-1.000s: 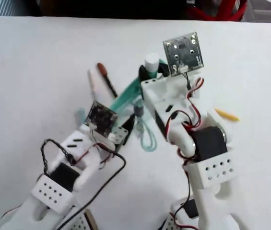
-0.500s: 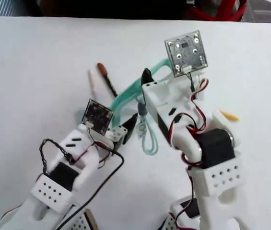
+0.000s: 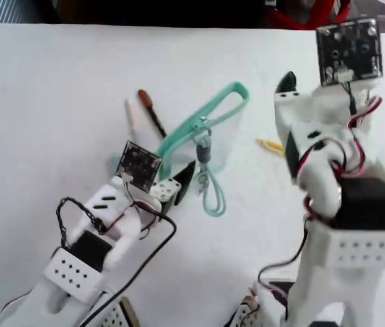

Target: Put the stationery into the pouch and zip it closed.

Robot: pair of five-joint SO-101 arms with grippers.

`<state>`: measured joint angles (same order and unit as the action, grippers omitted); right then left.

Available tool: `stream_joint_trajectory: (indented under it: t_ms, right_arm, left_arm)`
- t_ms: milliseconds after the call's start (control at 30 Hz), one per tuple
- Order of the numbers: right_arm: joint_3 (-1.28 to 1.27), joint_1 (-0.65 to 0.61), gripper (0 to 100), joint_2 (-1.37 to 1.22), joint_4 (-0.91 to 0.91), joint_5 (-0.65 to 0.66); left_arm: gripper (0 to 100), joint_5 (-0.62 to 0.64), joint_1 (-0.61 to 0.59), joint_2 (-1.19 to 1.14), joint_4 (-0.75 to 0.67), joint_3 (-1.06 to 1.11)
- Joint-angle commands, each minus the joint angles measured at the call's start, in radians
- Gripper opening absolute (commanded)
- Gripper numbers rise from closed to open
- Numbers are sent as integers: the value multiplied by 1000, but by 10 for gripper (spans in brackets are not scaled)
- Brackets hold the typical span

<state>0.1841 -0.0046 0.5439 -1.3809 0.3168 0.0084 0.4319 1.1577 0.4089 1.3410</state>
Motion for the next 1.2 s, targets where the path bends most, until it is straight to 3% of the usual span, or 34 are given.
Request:
stream_joint_trajectory:
  t_ms: [0, 167, 400, 600, 1000, 1167]
  right_arm:
    - [77, 70, 262, -171, -120, 270]
    - [89, 143, 262, -464, -205, 560]
    - [147, 223, 262, -679, -122, 638]
    - [115, 231, 262, -843, -107, 861]
    - [117, 245, 261, -1095, 19, 931]
    - [118, 248, 203, -1168, 59, 985]
  left_arm:
    - [142, 11, -8, -7, -29, -29]
    - [116, 9, -4, -2, -101, 15]
    - [116, 9, -7, -2, -172, 51]
    - [116, 9, -5, -1, -172, 54]
    - [113, 9, -8, -1, -172, 54]
    - [113, 9, -8, -1, -173, 54]
